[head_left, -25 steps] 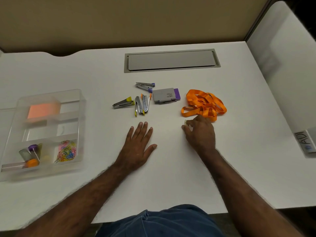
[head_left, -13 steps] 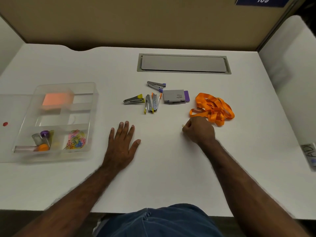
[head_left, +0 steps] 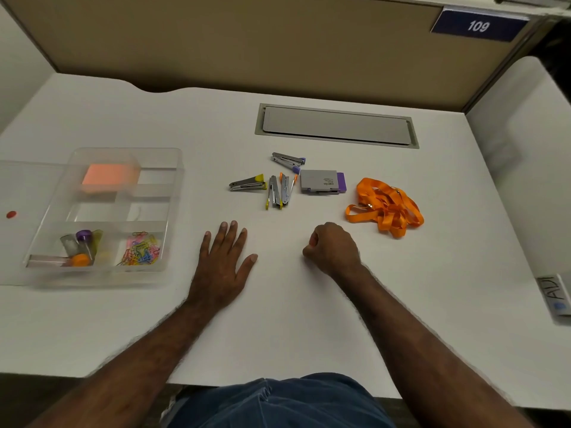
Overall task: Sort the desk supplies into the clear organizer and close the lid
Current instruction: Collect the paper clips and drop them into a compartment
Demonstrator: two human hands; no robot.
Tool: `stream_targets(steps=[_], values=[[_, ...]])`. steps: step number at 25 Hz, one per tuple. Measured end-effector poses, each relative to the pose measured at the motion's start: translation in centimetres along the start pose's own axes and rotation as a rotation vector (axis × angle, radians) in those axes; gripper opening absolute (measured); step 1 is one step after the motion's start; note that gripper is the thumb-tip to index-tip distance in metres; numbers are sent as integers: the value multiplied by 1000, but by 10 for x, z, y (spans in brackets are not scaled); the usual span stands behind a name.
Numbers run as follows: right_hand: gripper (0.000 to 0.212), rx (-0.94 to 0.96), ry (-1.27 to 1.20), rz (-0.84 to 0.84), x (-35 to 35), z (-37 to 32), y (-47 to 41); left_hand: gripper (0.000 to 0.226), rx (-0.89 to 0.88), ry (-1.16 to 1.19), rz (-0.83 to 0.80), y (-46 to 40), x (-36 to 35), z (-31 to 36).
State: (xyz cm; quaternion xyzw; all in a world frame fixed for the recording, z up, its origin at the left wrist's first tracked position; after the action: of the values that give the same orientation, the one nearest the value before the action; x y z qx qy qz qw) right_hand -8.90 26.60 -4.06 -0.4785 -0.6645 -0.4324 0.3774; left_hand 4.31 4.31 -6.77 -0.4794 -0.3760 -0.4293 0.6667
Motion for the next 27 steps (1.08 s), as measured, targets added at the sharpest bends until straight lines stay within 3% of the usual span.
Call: stream_targets(steps=[6, 14, 22, 27], values=[[23, -66, -147, 78, 4, 16, 3, 66, -7, 0, 6, 0, 1, 0], [22, -17, -115, 103, 4, 8, 4, 65, -5, 2, 25, 0, 0, -2], [25, -64, -26, -97, 2, -7, -9, 65, -9, 13, 43, 1, -2, -4], [30, -63, -20, -137, -8, -14, -3, 66, -8, -1, 19, 0, -4, -5]])
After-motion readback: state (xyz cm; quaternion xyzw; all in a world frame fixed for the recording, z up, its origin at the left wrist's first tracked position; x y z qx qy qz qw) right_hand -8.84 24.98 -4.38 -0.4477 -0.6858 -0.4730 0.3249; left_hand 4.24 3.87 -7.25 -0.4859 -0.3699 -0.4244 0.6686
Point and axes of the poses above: each hand's wrist, its own y-axis away from the middle knuckle, its own x-axis out of the back of the hand, z = x × y, the point moved 6 cm from there along -y, towards the middle knuckle, and after that the axes turned 13 degrees about z, right-handed, at the moved point
